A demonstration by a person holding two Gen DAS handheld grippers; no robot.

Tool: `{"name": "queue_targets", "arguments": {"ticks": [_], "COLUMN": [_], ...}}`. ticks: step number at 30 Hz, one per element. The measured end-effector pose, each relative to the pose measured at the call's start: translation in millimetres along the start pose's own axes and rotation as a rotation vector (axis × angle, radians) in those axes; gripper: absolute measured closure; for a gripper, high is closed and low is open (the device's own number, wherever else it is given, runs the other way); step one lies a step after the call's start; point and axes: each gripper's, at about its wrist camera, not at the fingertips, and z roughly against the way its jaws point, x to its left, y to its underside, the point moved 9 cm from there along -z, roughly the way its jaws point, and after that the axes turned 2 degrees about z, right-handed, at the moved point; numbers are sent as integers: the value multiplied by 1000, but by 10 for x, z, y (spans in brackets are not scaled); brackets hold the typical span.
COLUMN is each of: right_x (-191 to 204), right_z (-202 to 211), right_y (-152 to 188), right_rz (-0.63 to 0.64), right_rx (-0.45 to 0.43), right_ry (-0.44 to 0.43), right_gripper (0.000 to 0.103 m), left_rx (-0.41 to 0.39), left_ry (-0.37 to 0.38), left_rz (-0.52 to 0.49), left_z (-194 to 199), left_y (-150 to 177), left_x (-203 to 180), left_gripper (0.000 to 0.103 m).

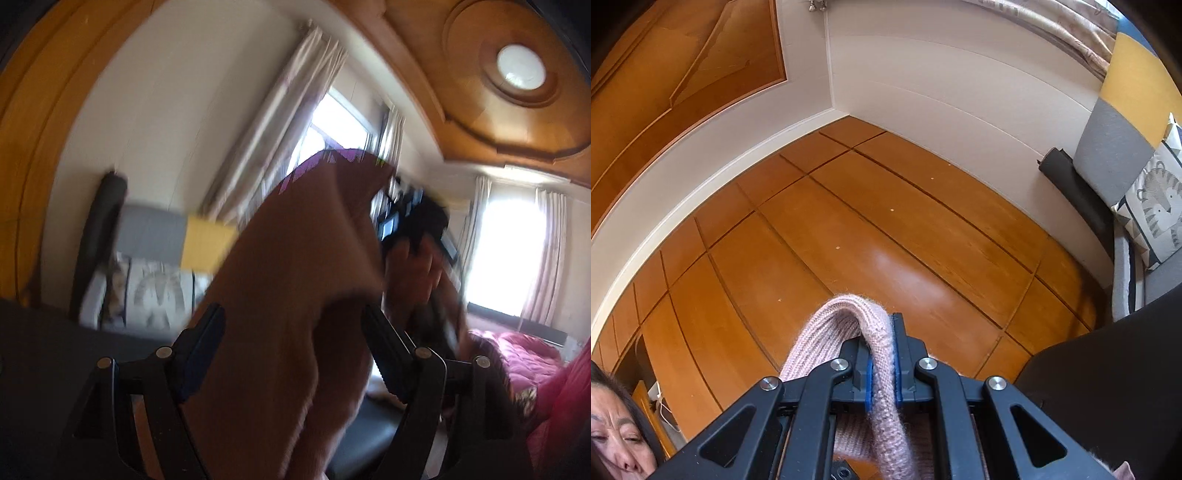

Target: Fold clothes

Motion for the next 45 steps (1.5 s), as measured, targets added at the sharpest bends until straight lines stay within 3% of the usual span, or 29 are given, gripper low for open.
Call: {"name": "queue_targets", "arguments": {"ticks": [1, 4, 6, 8, 9, 12, 16, 21, 27, 35, 41, 45], "right_x": [-5, -19, -29, -39, -44, -16, 74, 527, 1210, 1777, 1805, 1651], "right_z": [-9, -35, -52, -70, -79, -65, 3, 41, 214, 471, 530, 538], "right_y": [1, 3, 5, 6, 7, -14, -73, -234, -445, -428, -312, -257], "right_rz": [3, 11, 17, 23, 25, 41, 71, 146, 266, 383, 359, 329], "right_rx": [1, 3, 4, 6, 7, -2, -28, -49, -93, -88, -67, -56], "right_ry": [1, 6, 9, 12, 13, 13, 8, -60, -147, -191, -205, -188], "right_gripper": [96, 96, 96, 96, 96, 96, 96, 96, 96, 97, 97, 97], "left_rx": [23, 57, 67, 82, 85, 14, -148, -329, -447, -525, -499, -453], "left_ry": [-3, -104, -132, -166, -172, -199, -225, -169, -74, -15, -9, -37], "left_rz": [2, -25, -4, 25, 42, 37, 13, -35, -161, -277, -261, -238], "left_z": [-41, -290, -441, -562, -605, -577, -287, 94, 303, 765, 1014, 972], "left_y": [59, 184, 246, 274, 274, 58, -459, -1322, -1920, -2023, -1991, -1949], "left_x": [-22, 10, 85, 211, 269, 354, 394, 247, -264, -969, -1069, -926], "left_gripper": [25, 25, 38, 96, 98, 98, 99, 99, 98, 98, 98, 98]}}
